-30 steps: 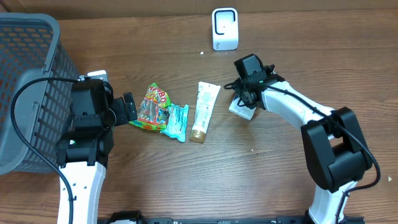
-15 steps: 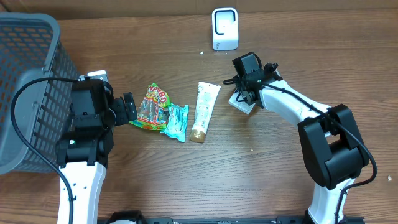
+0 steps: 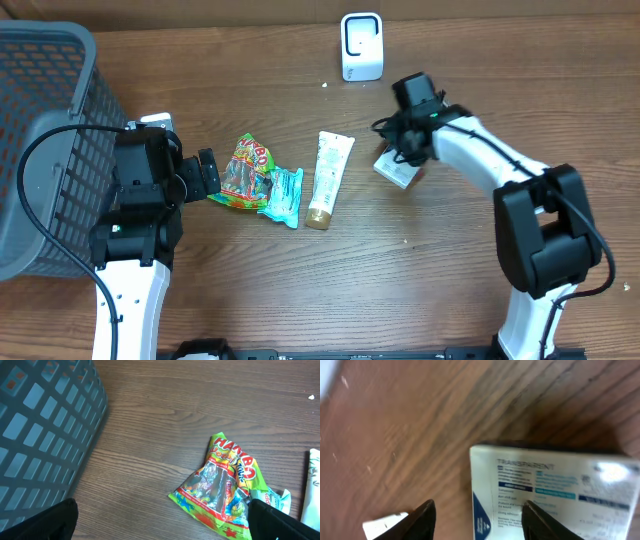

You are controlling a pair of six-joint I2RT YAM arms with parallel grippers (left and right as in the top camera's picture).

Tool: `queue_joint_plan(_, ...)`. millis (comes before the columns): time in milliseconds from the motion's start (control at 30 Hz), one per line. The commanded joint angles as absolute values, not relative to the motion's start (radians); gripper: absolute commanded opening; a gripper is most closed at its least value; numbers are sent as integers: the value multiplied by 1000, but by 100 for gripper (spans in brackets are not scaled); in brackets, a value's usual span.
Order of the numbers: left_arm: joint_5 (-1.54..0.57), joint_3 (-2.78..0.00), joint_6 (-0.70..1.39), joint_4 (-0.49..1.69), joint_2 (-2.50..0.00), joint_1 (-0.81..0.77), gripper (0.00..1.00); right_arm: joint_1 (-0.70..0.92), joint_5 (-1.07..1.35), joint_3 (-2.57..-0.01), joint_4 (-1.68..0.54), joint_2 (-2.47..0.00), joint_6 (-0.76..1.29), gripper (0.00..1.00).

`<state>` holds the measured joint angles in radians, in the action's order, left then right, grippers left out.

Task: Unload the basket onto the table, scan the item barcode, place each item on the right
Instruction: 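Lower the right gripper and close it on the Hansaplast box, then lift the Hansaplast box with the right gripper and turn it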

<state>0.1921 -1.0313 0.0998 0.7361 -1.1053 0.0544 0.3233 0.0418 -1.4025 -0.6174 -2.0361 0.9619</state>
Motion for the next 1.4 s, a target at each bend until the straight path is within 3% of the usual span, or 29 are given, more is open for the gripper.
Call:
queue_joint_plan(0, 201, -1034, 85, 733, -1100, 59, 100, 257, 197, -1415, -754, -2097, 686, 57)
queue_joint_plan(167, 201, -1034, 85, 733, -1100, 59, 100, 223, 162, -1442, -883, -2097, 386, 61)
queue_joint_plan(433, 201, -1034, 85, 733, -1100, 59, 100, 221, 22, -1553, -967, -2095, 290, 77)
queue_joint_plan(633, 201, -1034, 85, 733, -1100, 59, 100, 207, 51, -1808, -1245, -2094, 559, 75)
queue_joint_plan(800, 201, -1034, 85, 733, -1100, 59, 100, 206, 53, -1827, -1328, -2093, 686, 75)
queue_joint_plan(1367, 201, -1034, 85, 733, -1100, 59, 100, 223, 23, -1556, -1192, -2093, 1038, 75)
